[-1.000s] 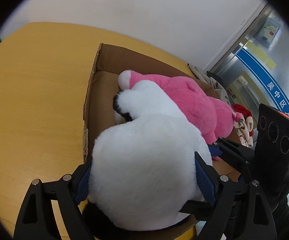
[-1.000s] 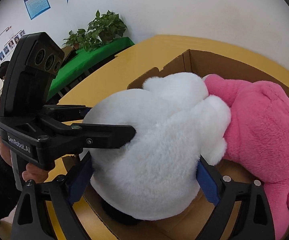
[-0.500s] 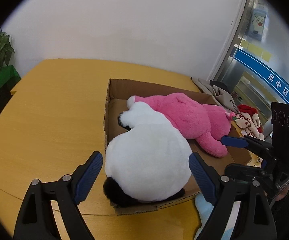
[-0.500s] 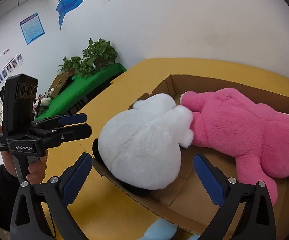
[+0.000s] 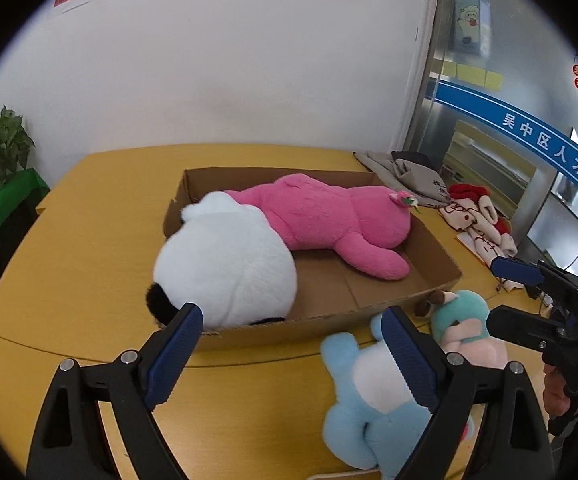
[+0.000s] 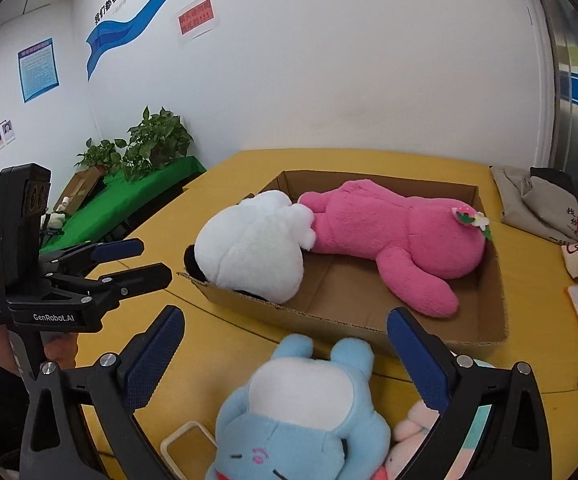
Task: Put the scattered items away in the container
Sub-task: 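Move both grippers down onto the light-blue plush with red collar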
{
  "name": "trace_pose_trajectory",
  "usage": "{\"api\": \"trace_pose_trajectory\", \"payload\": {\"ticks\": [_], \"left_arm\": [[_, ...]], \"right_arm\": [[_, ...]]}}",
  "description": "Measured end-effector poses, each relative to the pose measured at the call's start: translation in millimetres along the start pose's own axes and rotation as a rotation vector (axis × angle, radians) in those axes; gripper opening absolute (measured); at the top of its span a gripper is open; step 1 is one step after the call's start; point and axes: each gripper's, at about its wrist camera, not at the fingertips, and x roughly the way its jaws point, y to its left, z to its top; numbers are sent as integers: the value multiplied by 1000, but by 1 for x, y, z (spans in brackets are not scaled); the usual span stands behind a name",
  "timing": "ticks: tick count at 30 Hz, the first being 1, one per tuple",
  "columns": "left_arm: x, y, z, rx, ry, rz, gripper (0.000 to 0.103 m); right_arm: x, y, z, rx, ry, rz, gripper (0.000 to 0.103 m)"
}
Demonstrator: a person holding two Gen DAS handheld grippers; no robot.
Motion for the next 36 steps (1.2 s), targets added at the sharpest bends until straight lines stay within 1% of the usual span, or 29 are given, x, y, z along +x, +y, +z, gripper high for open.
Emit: {"api": "trace_pose_trajectory", "payload": {"ticks": [6, 8, 13, 17, 24, 26, 28, 33, 36], "left_arm": [[-8, -26, -19, -37, 28, -39, 92], [-10, -32, -25, -40, 34, -39, 92], [-18, -47, -36, -35, 50, -63, 92], [-19, -57, -39, -7, 54, -71, 92], [-5, -61, -41, -13, 87, -120, 92], [1, -58, -42, -23, 104, -136, 92], [11, -53, -46, -41, 129, -151, 92], [37, -32, -57, -128, 196, -172, 92], [51, -16, -68, -162, 234, -160, 92]], "right_arm": [[-27, -3, -24, 6, 18, -66, 103], [-32, -2, -31, 16, 32, -88, 103], [-47, 0, -42, 25, 20, -124, 103], [-53, -2, -50, 45, 28, -163, 103], [-54, -13, -58, 59, 49, -202, 103], [-47, -15, -60, 47, 68, -195, 103], [-34, -14, -65, 25, 104, -171, 103], [17, 0, -86, -35, 232, -60, 103], [47, 3, -97, -12, 293, -16, 103]]}}
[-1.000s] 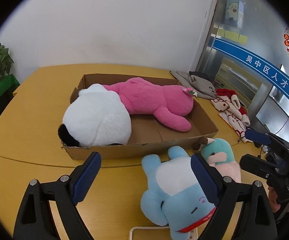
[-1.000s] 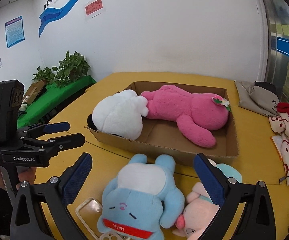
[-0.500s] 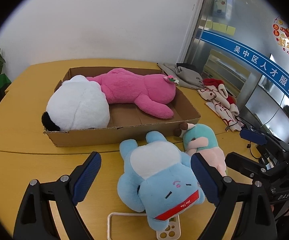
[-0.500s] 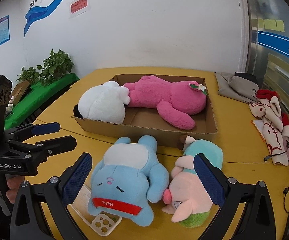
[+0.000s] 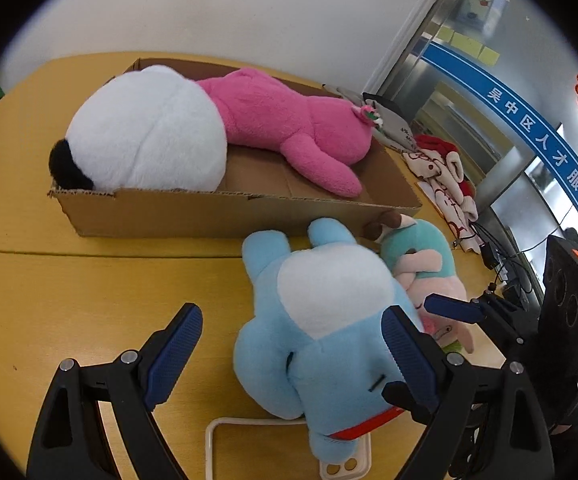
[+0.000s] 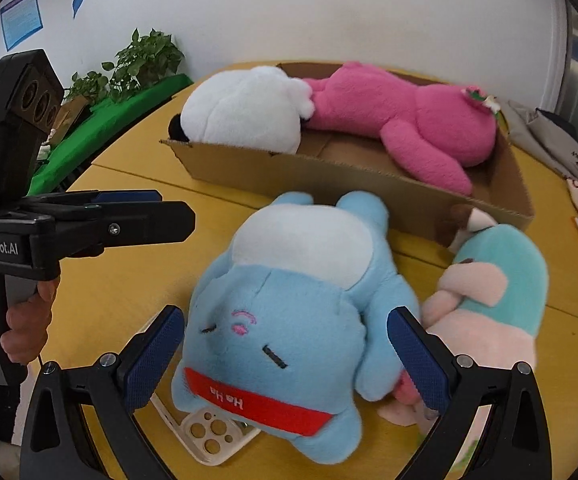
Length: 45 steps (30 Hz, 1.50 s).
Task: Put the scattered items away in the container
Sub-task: 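Move both grippers down onto the light-blue plush with red collar, then close both grippers on the light-blue plush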
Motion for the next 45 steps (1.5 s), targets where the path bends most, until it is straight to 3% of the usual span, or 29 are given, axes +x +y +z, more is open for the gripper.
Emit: {"api": "trace_pose_trajectory", "payload": {"ticks": [5, 10, 13, 17, 21, 23, 27, 29, 31, 32, 41, 45], "left_arm": [[11, 30, -13, -45, 49, 9, 92], [7, 61, -22, -86, 68, 41, 92], [-4, 81, -23, -105, 54, 47, 92], [-13, 99, -26, -116, 53, 72, 90], [-10, 110, -32, -134, 75, 44, 89], [-4, 106, -35, -117, 98, 20, 89], [12, 86, -39, -61, 133, -44, 87], [20, 82, -38, -58, 149, -77, 70], [31, 82, -40, -72, 200, -107, 40], [35, 81, -41, -71, 215, -99, 34], [29, 84, -41, -42, 223, -16, 31], [21, 95, -38, -42, 211, 33, 31]], "right_arm": [[34, 9, -3, 15, 52, 46, 103], [41, 31, 3, 1, 54, 238, 103], [40, 43, 4, -27, 40, 254, 102], [23, 19, 7, 47, -17, 273, 102], [-8, -28, 10, 236, -144, 308, 102], [-14, -43, 12, 282, -169, 290, 102], [-3, -42, 9, 263, -124, 228, 102], [0, -35, 7, 248, -127, 250, 100], [3, -30, 7, 223, -119, 257, 98], [4, -29, 7, 209, -110, 243, 95], [13, -35, 3, 129, -35, 99, 71], [19, -30, 2, 80, -14, 41, 68]]}}
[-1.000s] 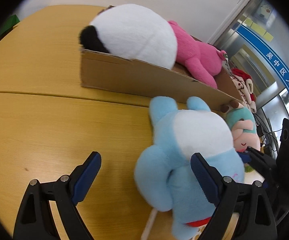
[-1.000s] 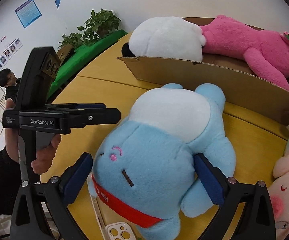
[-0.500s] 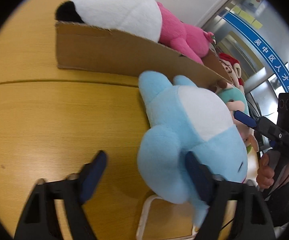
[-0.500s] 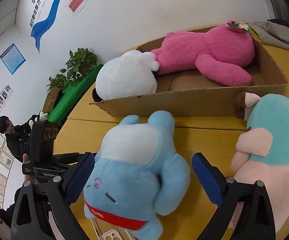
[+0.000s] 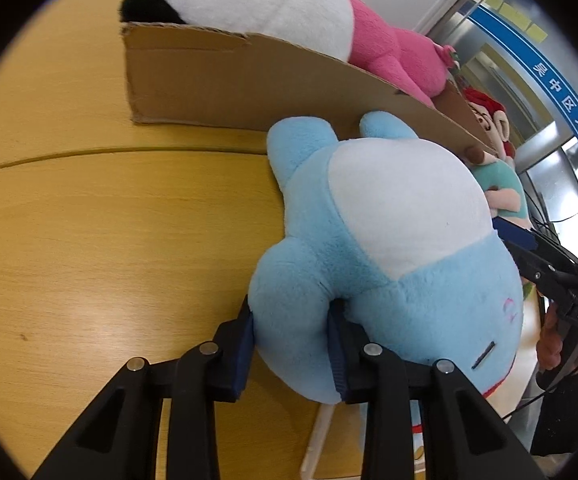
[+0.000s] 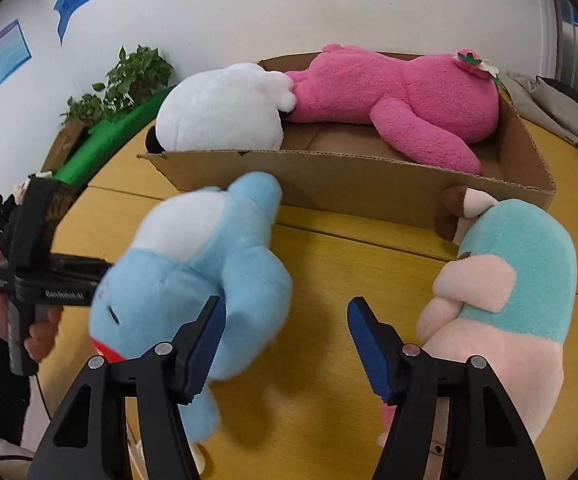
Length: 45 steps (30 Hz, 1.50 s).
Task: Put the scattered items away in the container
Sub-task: 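Close both grippers on the light-blue plush, then lift the light-blue plush with both grippers and carry it over the box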
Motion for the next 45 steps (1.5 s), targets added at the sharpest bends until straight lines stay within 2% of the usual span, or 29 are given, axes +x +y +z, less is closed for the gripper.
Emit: {"api": "trace_pose_trajectory", "payload": {"ticks": [3, 6, 11, 15, 22, 25, 28, 30, 31, 37, 42, 45], "left_arm": [[0, -1, -1, 14, -1, 14, 31], [0, -1, -1, 6, -2, 20, 31], [-1, 2, -3, -10, -11, 37, 31], [-1, 0, -1, -8, -15, 34, 31], [-1, 2, -2, -3, -19, 40, 31], [-2, 6, -3, -7, -28, 55, 31], [-5, 14, -3, -28, -40, 46, 30], [-6, 16, -3, -25, -43, 36, 30], [-7, 15, -4, -20, -44, 40, 30], [-17, 4, 0, 25, -55, 95, 26], [-59, -19, 17, 64, -153, 81, 25], [-88, -42, 37, 120, -232, 104, 25]], "right_arm": [[7, 4, 2, -17, 16, -15, 68], [20, 11, 8, -34, 31, 10, 67], [41, 25, 10, -54, 57, -9, 52], [46, 29, 6, -96, 92, -44, 44], [51, 32, 4, -119, 138, -69, 45], [60, 34, 4, -87, 169, -19, 39], [69, 31, -2, -28, 190, 49, 38], [70, 29, -2, -11, 204, 70, 38], [69, 30, -2, -12, 209, 71, 35], [50, 40, 5, -20, 139, 63, 29], [7, 47, 21, -42, 48, 51, 28], [-31, 54, 39, -75, -47, 27, 29]]}}
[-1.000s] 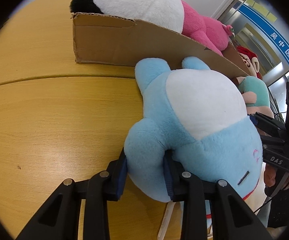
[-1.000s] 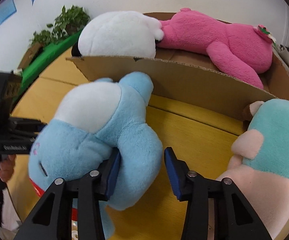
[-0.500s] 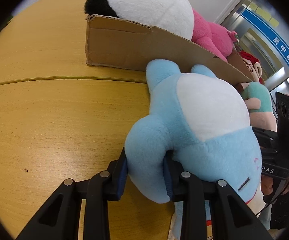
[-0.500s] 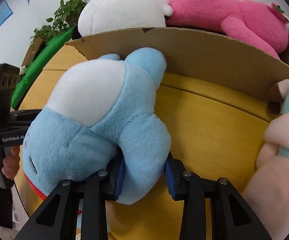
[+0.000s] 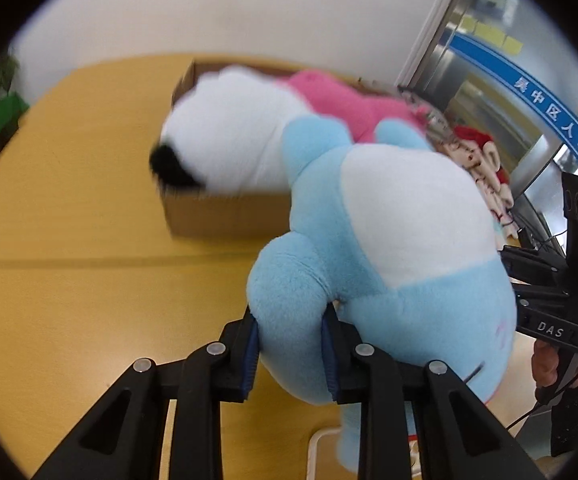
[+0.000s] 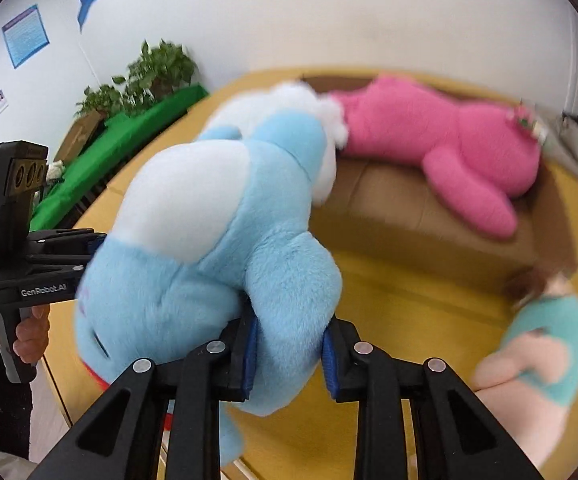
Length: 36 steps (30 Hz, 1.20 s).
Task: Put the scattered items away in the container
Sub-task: 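Lift the light-blue plush with both grippers and carry it over the box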
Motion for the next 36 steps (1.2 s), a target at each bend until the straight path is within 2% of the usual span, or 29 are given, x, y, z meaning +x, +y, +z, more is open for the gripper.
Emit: {"api": "trace_pose_trajectory", "payload": {"ticks": [6, 10, 15, 20, 24, 27, 30, 32, 34, 36], "left_arm": [[-49, -37, 75, 95, -138, -27, 25], [-78, -67, 125, 193, -221, -19, 25], [-93, -87, 181, 242, -261, -34, 25], [-73, -95, 218, 243, -257, -19, 25], [-19, -88, 230, 216, -187, 10, 25], [40, -76, 224, 185, -112, 51, 25], [125, -54, 200, 129, 76, 100, 24], [173, -42, 172, 127, 194, 127, 24], [183, -43, 150, 196, 160, 179, 24], [179, -48, 142, 231, 144, 206, 24]], "right_arm": [[-81, -1, 60, -83, -170, -89, 29], [-119, -5, 99, -130, -229, -154, 29], [-151, -22, 146, -129, -274, -167, 29], [-155, -38, 178, -122, -293, -198, 29], [-119, -62, 186, -95, -259, -199, 29], [-56, -94, 177, -32, -202, -207, 29], [24, -127, 151, 76, -77, -165, 29], [67, -136, 129, 79, 7, -160, 29], [93, -138, 113, 75, 70, -172, 29], [110, -144, 102, 96, 131, -175, 29]]}}
